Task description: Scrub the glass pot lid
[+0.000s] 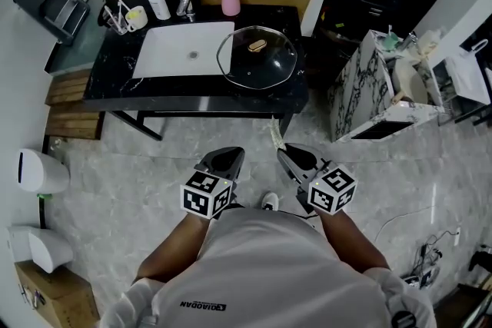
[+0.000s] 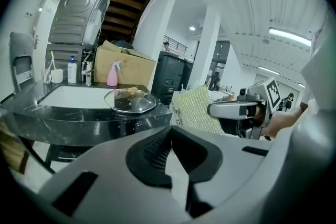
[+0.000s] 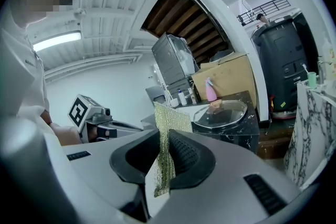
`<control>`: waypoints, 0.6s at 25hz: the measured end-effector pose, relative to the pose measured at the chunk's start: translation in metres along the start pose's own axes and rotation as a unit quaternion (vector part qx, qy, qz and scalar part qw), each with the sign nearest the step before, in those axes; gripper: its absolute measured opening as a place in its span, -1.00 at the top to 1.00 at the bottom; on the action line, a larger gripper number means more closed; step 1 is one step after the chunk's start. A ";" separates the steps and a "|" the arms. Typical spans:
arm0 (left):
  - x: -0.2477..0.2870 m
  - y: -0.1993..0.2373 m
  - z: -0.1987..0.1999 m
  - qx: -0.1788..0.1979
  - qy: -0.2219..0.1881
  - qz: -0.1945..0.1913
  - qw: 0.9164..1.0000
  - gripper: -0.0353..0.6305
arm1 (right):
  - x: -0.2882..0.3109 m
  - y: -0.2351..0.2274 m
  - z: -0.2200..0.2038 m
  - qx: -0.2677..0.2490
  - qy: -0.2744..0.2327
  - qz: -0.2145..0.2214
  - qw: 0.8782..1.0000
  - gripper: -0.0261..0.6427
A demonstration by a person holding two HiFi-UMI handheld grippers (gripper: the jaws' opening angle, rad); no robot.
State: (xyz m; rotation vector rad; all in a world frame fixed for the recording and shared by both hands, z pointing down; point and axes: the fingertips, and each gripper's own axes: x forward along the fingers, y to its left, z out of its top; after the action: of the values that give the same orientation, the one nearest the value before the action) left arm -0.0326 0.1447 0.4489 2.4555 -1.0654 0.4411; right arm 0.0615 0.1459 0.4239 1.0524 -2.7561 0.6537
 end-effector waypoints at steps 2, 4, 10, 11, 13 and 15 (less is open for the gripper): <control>-0.001 0.004 -0.002 0.001 0.003 -0.003 1.000 0.85 | 0.001 0.000 -0.004 0.003 0.002 -0.006 1.000 0.67; -0.001 0.006 -0.003 0.007 0.006 -0.008 1.000 0.85 | 0.002 -0.001 -0.007 0.005 0.002 -0.013 1.000 0.67; 0.002 0.009 0.006 0.020 0.006 -0.024 0.999 0.85 | 0.003 -0.003 -0.005 0.005 -0.001 -0.032 0.999 0.68; 0.002 0.008 0.007 0.022 0.005 -0.026 0.999 0.85 | 0.003 -0.002 -0.004 0.005 -0.002 -0.034 0.999 0.68; 0.003 0.008 0.008 0.025 0.005 -0.030 0.999 0.85 | 0.004 -0.002 -0.003 0.004 -0.004 -0.037 0.999 0.68; 0.004 0.008 0.008 0.026 0.005 -0.033 0.999 0.85 | 0.005 -0.001 -0.004 0.004 -0.004 -0.040 0.999 0.68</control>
State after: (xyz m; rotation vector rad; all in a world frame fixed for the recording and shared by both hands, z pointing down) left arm -0.0353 0.1330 0.4460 2.5230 -0.9772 0.4666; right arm 0.0583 0.1441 0.4288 1.1622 -2.7050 0.6506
